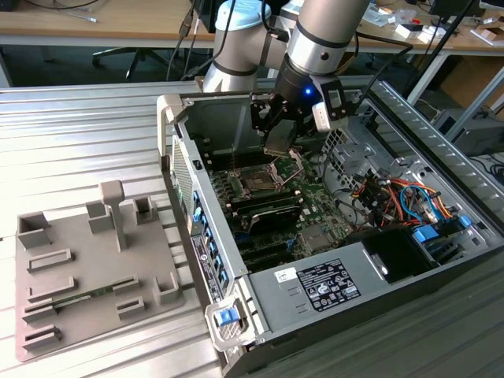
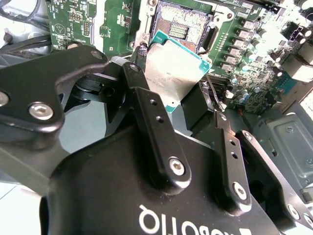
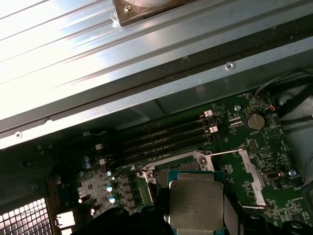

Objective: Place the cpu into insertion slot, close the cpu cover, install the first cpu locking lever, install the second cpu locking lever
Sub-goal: 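Place the cpu into insertion slot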

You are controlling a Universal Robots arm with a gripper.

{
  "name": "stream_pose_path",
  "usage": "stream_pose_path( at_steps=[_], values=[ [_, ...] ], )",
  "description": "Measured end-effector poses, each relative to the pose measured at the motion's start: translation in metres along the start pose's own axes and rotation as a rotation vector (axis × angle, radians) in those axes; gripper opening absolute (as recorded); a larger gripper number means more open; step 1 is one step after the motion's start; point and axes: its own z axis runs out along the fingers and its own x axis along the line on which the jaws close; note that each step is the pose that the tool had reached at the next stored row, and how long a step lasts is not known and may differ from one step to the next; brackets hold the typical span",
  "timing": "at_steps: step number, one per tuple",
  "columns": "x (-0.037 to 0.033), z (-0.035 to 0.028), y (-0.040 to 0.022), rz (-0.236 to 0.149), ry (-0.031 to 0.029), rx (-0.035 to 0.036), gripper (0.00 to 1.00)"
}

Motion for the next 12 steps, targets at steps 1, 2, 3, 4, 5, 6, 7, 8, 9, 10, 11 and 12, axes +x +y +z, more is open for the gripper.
stream_pose_path(
  at_steps=[1, 2, 3, 4, 5, 6, 7, 8, 9, 10, 11, 12],
  values=[
    [0.0000, 0.0000, 0.0000, 0.001, -0.0001, 0.0000, 0.55],
    [0.0000, 0.0000, 0.0000, 0.002, -0.0001, 0.0000, 0.55],
    [0.0000, 0.0000, 0.0000, 0.003, -0.0002, 0.0000, 0.55],
    [0.0000, 0.0000, 0.0000, 0.004, -0.0003, 0.0000, 0.55],
    [0.0000, 0.0001, 0.0000, 0.004, -0.0004, -0.0001, 0.55],
    [0.0000, 0.0001, 0.0000, 0.005, -0.0005, -0.0001, 0.55],
    [0.0000, 0.0001, 0.0000, 0.006, -0.0005, -0.0001, 0.55],
    [0.0000, 0.0002, 0.0000, 0.013, -0.0012, -0.0002, 0.55],
    [0.0000, 0.0003, 0.0000, 0.018, -0.0016, -0.0004, 0.55],
    [0.0000, 0.0003, 0.0000, 0.020, -0.0018, -0.0003, 0.55],
    [0.0000, 0.0004, 0.0000, 0.022, -0.0020, -0.0004, 0.55],
    [0.0000, 0.0004, 0.0000, 0.023, -0.0020, -0.0004, 0.55]
  ],
)
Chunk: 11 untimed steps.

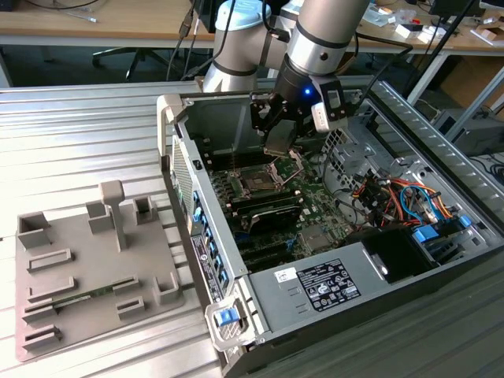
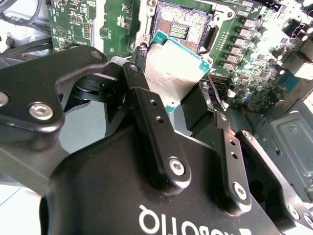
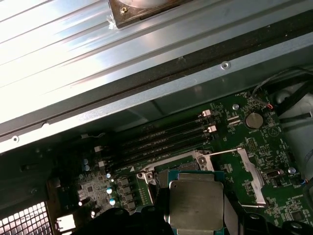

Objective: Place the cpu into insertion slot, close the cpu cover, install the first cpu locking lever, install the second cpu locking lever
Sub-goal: 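Place the cpu into insertion slot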

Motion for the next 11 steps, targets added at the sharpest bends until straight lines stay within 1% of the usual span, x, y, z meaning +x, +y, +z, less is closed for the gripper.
stream_pose_path(
  at_steps=[11],
  values=[
    [0.0000, 0.0001, 0.0000, 0.009, -0.0008, -0.0002, 0.55]
  ],
)
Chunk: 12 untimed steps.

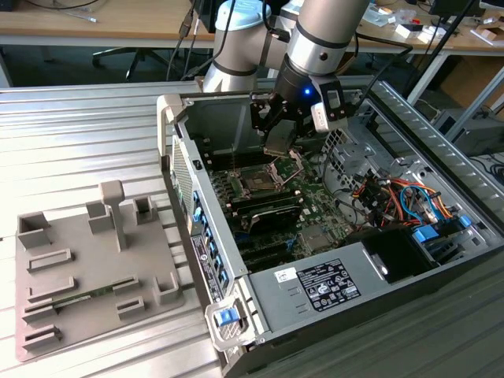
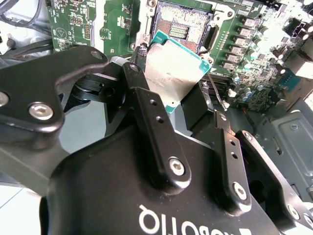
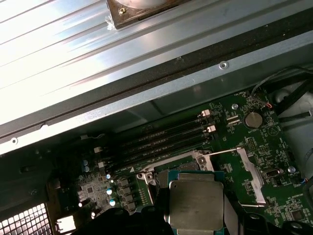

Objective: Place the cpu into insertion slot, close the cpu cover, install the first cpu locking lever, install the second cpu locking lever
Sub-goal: 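Place the cpu into insertion slot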

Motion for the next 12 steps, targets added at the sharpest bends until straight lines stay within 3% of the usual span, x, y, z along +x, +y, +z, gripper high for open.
stream_pose_path(
  at_steps=[12],
  values=[
    [0.0000, 0.0001, 0.0000, 0.011, -0.0010, -0.0002, 0.55]
  ],
)
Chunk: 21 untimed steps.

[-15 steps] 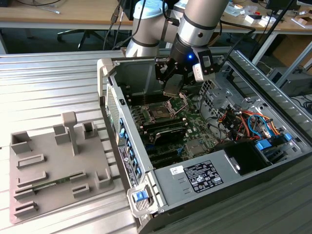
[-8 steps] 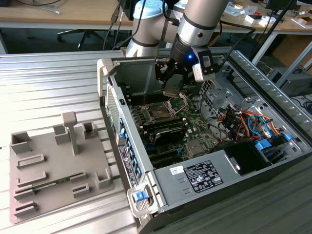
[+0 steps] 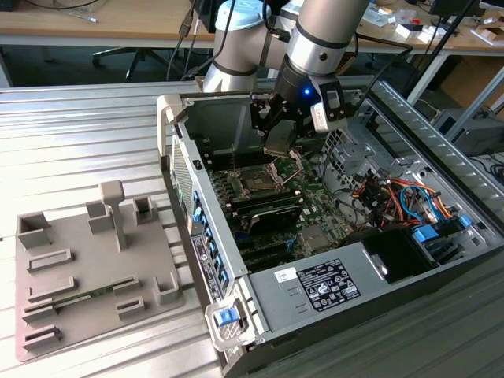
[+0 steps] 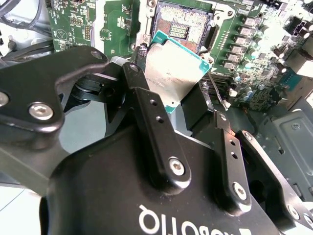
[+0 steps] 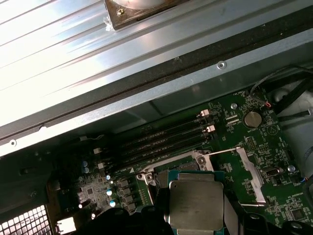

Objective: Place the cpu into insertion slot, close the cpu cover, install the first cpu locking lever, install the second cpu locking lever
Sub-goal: 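Place the cpu into insertion slot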

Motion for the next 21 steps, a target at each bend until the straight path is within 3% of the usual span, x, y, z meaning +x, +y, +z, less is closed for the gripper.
stream_pose_path(
  at_steps=[21],
  values=[
    [0.0000, 0.0005, -0.0001, 0.030, -0.0026, -0.0005, 0.55]
  ],
)
